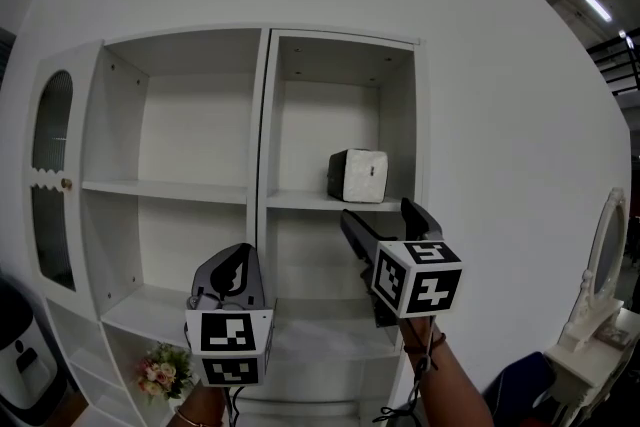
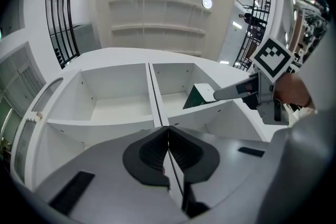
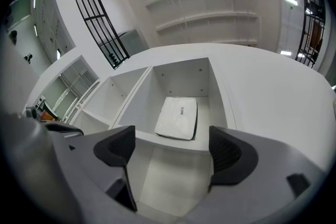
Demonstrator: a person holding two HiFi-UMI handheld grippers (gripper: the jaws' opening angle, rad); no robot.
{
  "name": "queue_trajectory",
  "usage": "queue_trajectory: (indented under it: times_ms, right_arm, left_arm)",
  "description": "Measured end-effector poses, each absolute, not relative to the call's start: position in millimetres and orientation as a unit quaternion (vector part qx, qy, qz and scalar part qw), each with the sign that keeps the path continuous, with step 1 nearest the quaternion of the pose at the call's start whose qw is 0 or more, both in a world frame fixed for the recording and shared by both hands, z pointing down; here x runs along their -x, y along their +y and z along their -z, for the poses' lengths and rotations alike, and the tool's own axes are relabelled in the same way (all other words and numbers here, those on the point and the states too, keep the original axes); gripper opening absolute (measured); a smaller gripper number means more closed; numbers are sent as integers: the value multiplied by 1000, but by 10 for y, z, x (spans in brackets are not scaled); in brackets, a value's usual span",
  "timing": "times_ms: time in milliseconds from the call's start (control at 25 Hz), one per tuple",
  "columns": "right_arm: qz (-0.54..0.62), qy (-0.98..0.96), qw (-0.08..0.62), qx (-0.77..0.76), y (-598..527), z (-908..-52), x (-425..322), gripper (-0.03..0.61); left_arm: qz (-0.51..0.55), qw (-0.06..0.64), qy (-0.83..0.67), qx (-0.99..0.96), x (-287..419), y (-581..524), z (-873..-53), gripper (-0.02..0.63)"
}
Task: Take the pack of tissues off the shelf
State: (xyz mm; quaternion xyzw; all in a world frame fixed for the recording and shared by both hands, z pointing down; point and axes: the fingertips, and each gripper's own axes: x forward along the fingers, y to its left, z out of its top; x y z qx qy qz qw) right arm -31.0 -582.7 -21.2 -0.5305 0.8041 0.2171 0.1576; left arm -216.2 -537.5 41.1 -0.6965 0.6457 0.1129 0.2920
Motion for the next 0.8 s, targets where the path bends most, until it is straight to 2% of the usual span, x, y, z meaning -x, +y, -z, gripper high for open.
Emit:
queue_trajectory:
  times_ms: [160,800]
  right_arm:
    - [-212,803,148,538,-5925,340,400,454]
    - [-200,784,111,576,-6219,661,533,483]
  left_arm:
    - [-113,291,644,698,2217,-5432,-380,18]
    - [-126,295,647,692,2522,-5394,-197,18]
